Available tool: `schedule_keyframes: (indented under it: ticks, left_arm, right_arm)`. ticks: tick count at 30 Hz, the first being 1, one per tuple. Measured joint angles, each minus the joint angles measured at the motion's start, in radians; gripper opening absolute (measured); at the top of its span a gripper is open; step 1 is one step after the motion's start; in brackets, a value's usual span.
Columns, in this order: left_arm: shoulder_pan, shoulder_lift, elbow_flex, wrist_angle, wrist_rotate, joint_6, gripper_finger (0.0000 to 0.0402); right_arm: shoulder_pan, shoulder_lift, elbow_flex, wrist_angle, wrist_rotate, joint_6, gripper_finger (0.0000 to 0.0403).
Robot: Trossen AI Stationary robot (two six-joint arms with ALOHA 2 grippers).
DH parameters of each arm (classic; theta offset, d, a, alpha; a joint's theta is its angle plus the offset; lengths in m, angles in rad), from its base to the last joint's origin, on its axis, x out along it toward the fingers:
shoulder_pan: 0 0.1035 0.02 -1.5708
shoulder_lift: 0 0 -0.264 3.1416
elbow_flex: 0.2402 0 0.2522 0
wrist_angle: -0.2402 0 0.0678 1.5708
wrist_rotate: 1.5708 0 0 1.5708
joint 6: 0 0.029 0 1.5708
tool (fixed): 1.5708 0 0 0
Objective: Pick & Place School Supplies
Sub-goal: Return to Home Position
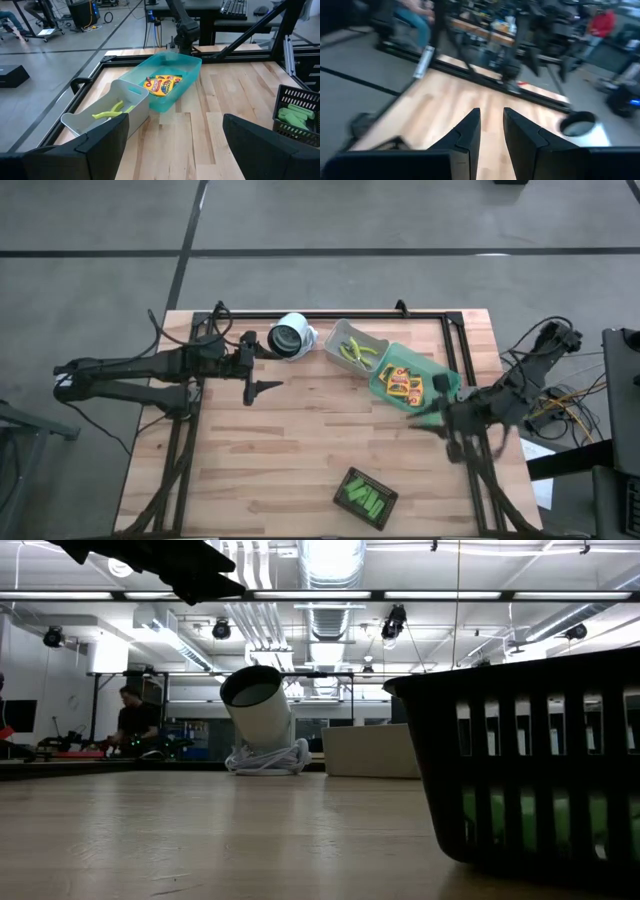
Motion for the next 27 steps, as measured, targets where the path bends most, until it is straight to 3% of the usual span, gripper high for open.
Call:
schedule_keyframes:
  ticks: [5, 14, 21, 27]
  left_arm:
    - [0.0, 0.0, 0.0, 0.0, 0.0, 0.0, 0.0328]
    - [0.0, 0.0, 0.0, 0.0, 0.0, 0.0, 0.0328]
    - [0.0, 0.0, 0.0, 0.0, 0.0, 0.0, 0.0328]
    - [0.0, 0.0, 0.0, 0.0, 0.0, 0.0, 0.0328]
  right_arm:
    - [-0.216, 0.006, 0.0, 0.022, -0.136, -0.089, 0.0082]
    - [-0.647, 0.094, -0.001, 0.104, -0.589, -0.064, 0.0082]
    - [-0.779, 0.066, -0.002, 0.086, -0.604, -0.109, 0.0082]
    - [-0.818, -0.029, -0.001, -0.057, -0.608, -0.096, 0.0082]
